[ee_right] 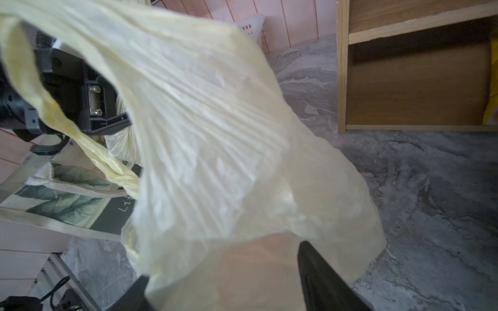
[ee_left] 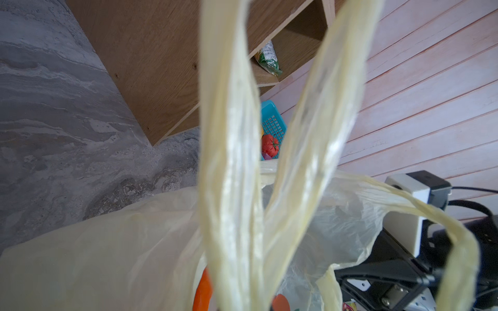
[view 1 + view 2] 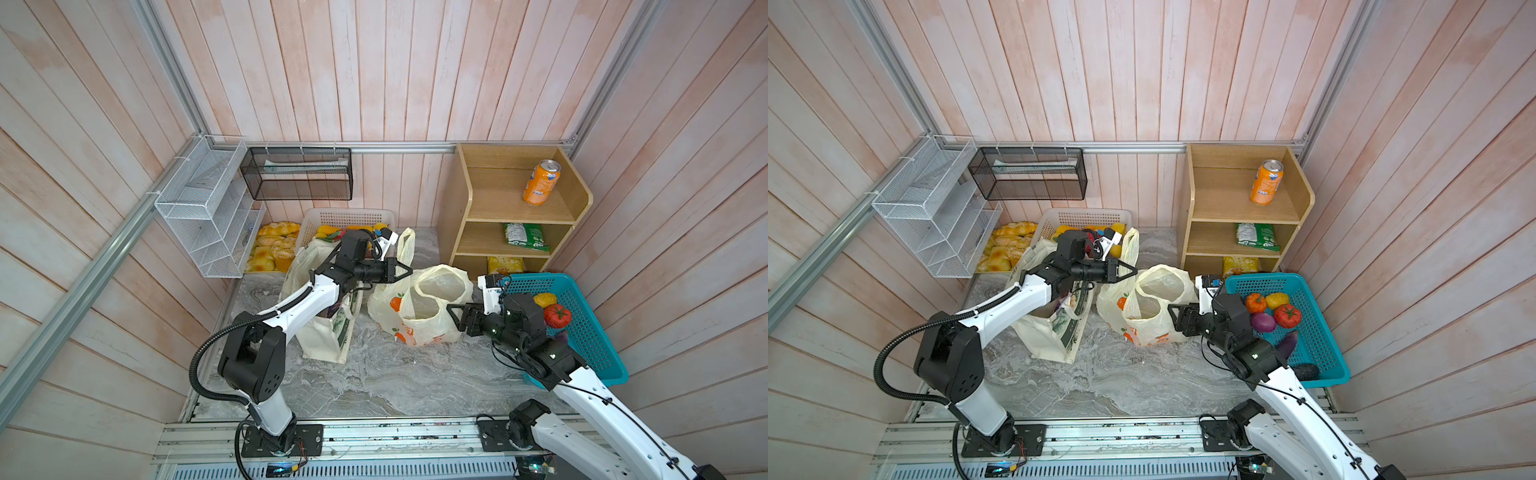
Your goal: Place the mixed food into the grocery bags and tie them
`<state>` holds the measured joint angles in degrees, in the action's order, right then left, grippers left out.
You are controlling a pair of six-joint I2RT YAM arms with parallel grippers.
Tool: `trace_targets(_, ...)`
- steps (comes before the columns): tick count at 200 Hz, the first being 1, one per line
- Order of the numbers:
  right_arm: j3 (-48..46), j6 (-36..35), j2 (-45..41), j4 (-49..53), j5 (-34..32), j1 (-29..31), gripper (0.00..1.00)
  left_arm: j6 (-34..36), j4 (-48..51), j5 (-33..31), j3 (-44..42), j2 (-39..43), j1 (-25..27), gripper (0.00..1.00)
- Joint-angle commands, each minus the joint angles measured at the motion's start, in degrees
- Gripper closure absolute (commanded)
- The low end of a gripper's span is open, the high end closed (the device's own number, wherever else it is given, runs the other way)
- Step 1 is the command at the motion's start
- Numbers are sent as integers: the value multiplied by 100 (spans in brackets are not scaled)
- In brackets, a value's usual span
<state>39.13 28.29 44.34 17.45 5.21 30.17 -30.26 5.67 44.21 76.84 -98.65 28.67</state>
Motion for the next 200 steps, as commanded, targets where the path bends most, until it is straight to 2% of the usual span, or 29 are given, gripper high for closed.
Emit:
trace_targets(1, 76, -17, -145, 250, -546, 298, 2, -15, 26, -59, 212, -132, 12, 100)
trace_targets(38, 358, -72, -120, 518, -1626, 1019, 2, -24, 34, -62, 253, -181, 11, 100)
trace_targets(101, 715, -544, 398, 557, -3470, 2062, 2, 28, 127, -48, 419, -271, 10, 100)
trace_targets(168, 856, -2076, 1145, -562, -4643, 2068, 2, 80, 188, -8, 502, -347, 5, 100)
trace_targets(200, 912, -2448, 1141, -917, -4394, 1747, 2, 108, 193, 33, 533, -383, 7, 100)
